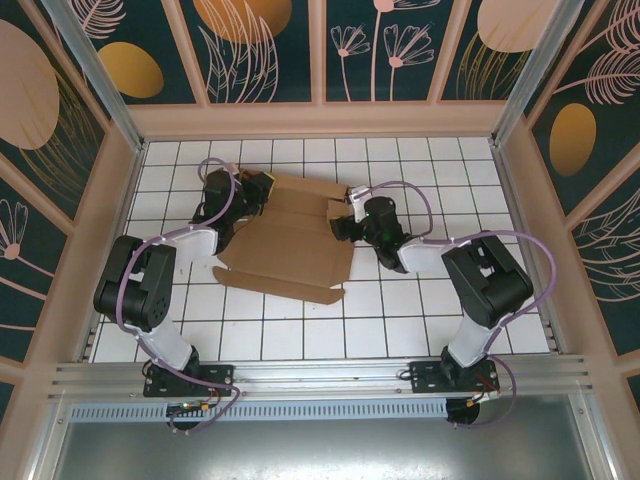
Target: Fold the paper box
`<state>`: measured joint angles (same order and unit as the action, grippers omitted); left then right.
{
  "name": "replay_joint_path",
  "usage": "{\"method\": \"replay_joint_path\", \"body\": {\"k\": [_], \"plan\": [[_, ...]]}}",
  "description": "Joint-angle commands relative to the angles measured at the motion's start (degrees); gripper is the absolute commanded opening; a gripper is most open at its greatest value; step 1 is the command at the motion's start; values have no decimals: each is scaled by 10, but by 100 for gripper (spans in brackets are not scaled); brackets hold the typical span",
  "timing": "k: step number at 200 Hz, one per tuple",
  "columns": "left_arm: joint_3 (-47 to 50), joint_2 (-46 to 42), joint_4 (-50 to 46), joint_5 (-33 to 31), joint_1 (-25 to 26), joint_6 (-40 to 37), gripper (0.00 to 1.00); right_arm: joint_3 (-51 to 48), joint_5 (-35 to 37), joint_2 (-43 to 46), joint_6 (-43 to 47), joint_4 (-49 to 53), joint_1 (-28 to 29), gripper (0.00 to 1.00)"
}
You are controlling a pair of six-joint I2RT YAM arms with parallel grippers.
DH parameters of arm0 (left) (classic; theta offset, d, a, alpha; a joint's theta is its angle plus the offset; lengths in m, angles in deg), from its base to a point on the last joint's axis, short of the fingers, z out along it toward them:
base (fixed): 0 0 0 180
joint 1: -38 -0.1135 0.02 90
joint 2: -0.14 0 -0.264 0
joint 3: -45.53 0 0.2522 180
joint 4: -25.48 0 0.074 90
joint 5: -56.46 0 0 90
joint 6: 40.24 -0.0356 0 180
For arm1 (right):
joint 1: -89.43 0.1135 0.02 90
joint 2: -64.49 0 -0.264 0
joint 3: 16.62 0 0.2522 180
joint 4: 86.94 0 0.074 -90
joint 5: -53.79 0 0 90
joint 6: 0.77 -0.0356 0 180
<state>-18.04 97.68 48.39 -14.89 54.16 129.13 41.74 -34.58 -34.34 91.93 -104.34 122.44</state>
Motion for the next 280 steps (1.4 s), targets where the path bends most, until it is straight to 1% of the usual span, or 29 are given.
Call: {"method": "replay_joint_path", "body": {"k": [1, 14, 25, 53, 78, 109, 128, 150, 166, 183, 192, 207, 223, 257, 272, 280], "plan": [[10, -10, -4, 10, 3, 0, 0, 22, 41, -16, 0, -23, 14, 82], [11, -8, -1, 12, 3, 2, 0, 27, 59, -18, -13, -24, 18, 81], [14, -8, 1, 12, 3, 4, 0, 33, 91, -21, -29, -25, 22, 79], [22, -13, 6, 8, 3, 8, 0, 52, 164, -37, -68, -20, 27, 71], [23, -16, 0, 7, 3, 6, 0, 74, 186, -55, -71, -6, 27, 64], [23, -20, -7, 3, 3, 7, 0, 95, 229, -61, -79, 15, 27, 50], [21, -20, -14, 1, 3, 9, 0, 104, 241, -66, -80, 28, 29, 44], [19, -20, -13, 2, 3, 16, 0, 113, 252, -80, -64, 40, 35, 41], [22, -21, -12, -1, 5, 22, 0, 124, 280, -97, -48, 53, 44, 39], [23, -21, -12, -5, 8, 28, 0, 140, 296, -115, -54, 77, 50, 36], [27, -22, -12, -11, 10, 30, 0, 147, 318, -124, -57, 86, 55, 34], [35, -24, -16, -25, 11, 36, 0, 161, 353, -137, -65, 108, 60, 28], [45, -28, -18, -37, 12, 47, 0, 177, 395, -147, -80, 130, 64, 16], [60, -42, -31, -64, 20, 72, 0, 220, 435, -166, -137, 196, 67, 0], [60, -46, -44, -78, 26, 83, 0, 242, 438, -179, -166, 228, 68, 0], [61, -46, -43, -81, 27, 91, 0, 252, 428, -185, -173, 234, 69, 0]]}}
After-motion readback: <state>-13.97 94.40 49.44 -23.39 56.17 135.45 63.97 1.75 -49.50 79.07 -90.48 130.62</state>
